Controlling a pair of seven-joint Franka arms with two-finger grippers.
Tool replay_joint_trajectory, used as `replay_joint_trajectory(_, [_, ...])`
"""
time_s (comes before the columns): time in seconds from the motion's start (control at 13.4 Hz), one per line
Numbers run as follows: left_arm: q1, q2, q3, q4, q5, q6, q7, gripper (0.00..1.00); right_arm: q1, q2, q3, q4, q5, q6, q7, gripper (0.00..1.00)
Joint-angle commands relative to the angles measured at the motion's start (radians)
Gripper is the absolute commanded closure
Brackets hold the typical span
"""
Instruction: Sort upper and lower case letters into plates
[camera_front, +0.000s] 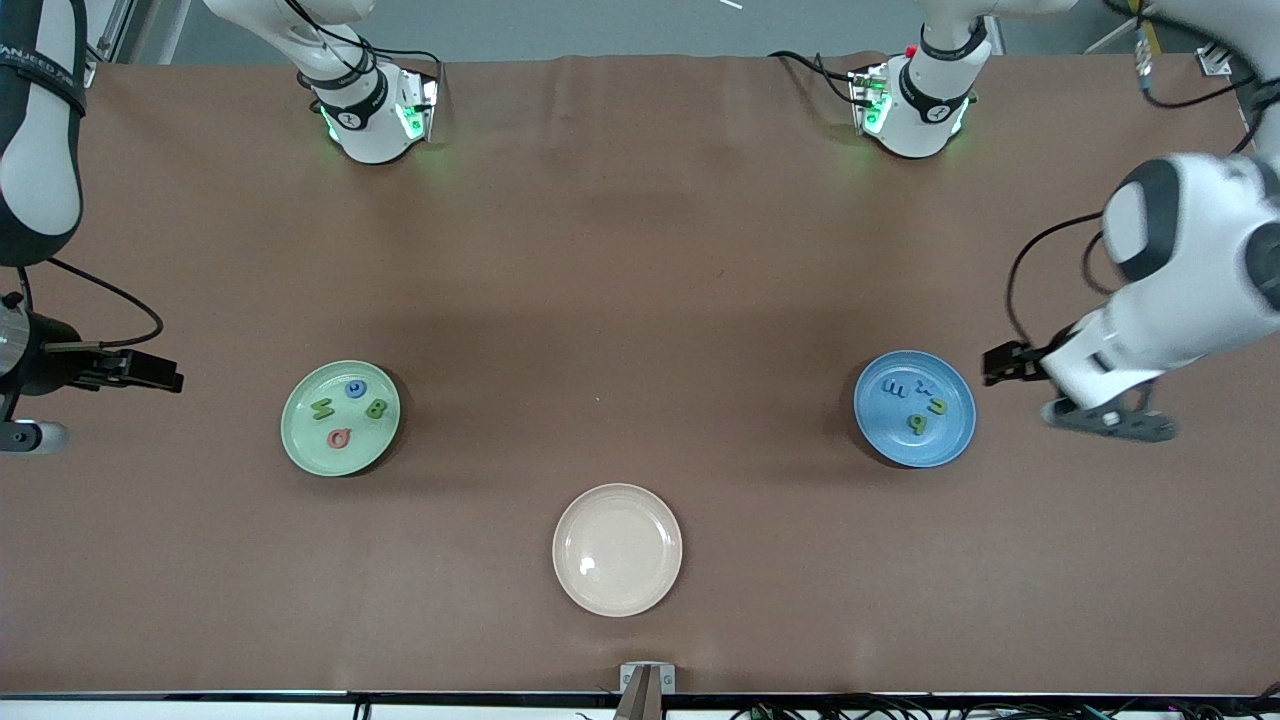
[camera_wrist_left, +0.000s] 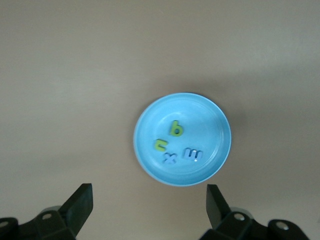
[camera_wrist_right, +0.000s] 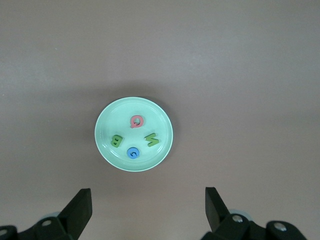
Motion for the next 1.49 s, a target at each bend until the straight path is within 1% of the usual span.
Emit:
replay_joint_trajectory(0.0, [0.004, -0.115, 0.002, -0.026, -0.006, -0.028, -0.115, 0.0, 0.001, -0.009, 0.002, -0.016, 0.009, 0.001, 0.0, 0.0])
replay_joint_trajectory(0.15, [0.004, -0.173, 0.001, -0.028, -0.006, -0.031, -0.149, 0.0, 0.002, -0.023, 0.002, -0.044, 0.008, 0.002, -0.001, 0.0])
replay_joint_trajectory(0.3, [0.002, -0.217, -0.002, -0.02, -0.003, -0.094, -0.15, 0.0, 0.002, -0.053, 0.002, -0.073, 0.008, -0.004, -0.001, 0.0])
replay_joint_trajectory(0.45, [0.004, -0.25, -0.001, 0.026, 0.011, -0.151, -0.14, 0.0, 0.001, -0.137, 0.002, -0.172, 0.008, 0.002, -0.001, 0.0])
replay_joint_trajectory(0.67, [0.002, -0.248, -0.004, 0.118, 0.011, -0.288, -0.16, 0.0, 0.002, -0.28, 0.001, -0.324, -0.006, 0.036, -0.006, 0.0])
replay_joint_trajectory(0.82, [0.002, -0.25, -0.004, 0.165, 0.012, -0.364, -0.152, 0.0, 0.001, -0.354, 0.001, -0.395, -0.008, 0.039, -0.006, 0.0])
replay_joint_trajectory(0.97, [0.004, -0.25, 0.001, 0.204, 0.011, -0.393, -0.149, 0.0, 0.004, -0.391, 0.001, -0.41, -0.009, 0.033, -0.008, 0.0])
replay_joint_trajectory(1.12, [0.005, -0.25, 0.004, 0.209, 0.012, -0.399, -0.15, 0.0, 0.004, -0.44, 0.002, -0.458, -0.009, 0.043, -0.006, 0.0])
replay_joint_trajectory(1.42, [0.024, -0.244, 0.002, 0.207, 0.012, -0.402, -0.15, 0.0, 0.004, -0.464, 0.002, -0.466, -0.009, 0.051, -0.006, 0.0])
